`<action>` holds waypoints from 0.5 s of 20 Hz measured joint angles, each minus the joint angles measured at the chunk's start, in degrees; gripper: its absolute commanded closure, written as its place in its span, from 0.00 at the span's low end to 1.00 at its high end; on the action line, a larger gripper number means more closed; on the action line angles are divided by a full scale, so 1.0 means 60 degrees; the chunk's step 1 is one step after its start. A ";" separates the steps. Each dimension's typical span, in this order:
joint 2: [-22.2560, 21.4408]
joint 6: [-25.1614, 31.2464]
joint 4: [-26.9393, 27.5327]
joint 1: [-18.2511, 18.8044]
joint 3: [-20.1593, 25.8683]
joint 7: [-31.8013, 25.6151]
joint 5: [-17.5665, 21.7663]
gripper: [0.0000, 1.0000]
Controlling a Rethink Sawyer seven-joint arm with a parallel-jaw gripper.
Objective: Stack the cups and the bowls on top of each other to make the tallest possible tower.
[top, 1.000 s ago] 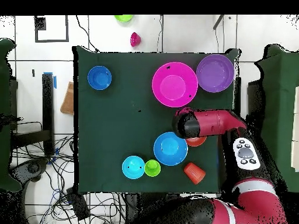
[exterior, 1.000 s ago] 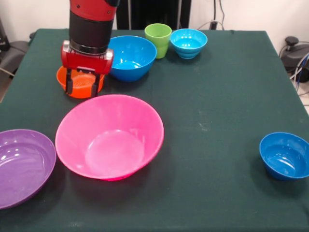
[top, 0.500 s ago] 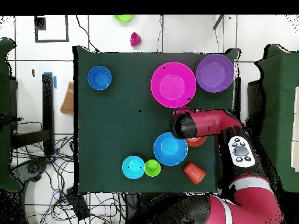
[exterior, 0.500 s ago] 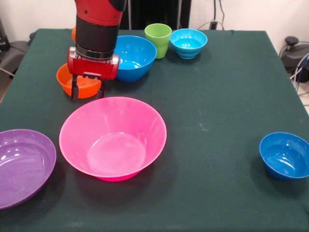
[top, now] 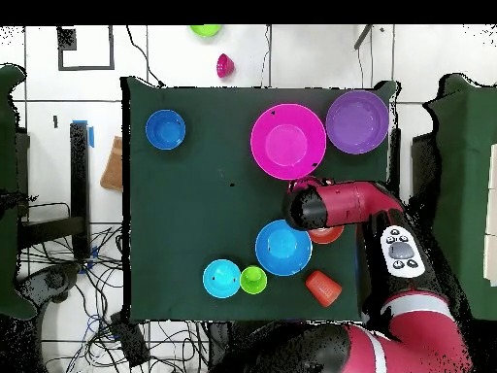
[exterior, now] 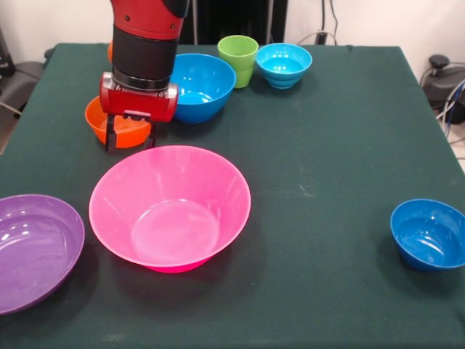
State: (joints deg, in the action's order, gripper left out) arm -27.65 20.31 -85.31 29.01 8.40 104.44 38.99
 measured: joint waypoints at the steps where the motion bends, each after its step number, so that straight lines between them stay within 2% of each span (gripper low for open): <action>1: 0.0000 0.0000 0.0000 0.0000 0.0000 0.0000 0.0000 0.00; 10: -0.0153 0.0000 -0.0003 0.0203 0.0191 0.0000 -0.0105 0.00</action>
State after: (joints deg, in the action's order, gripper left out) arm -28.57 20.31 -85.33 30.23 9.54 104.44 38.36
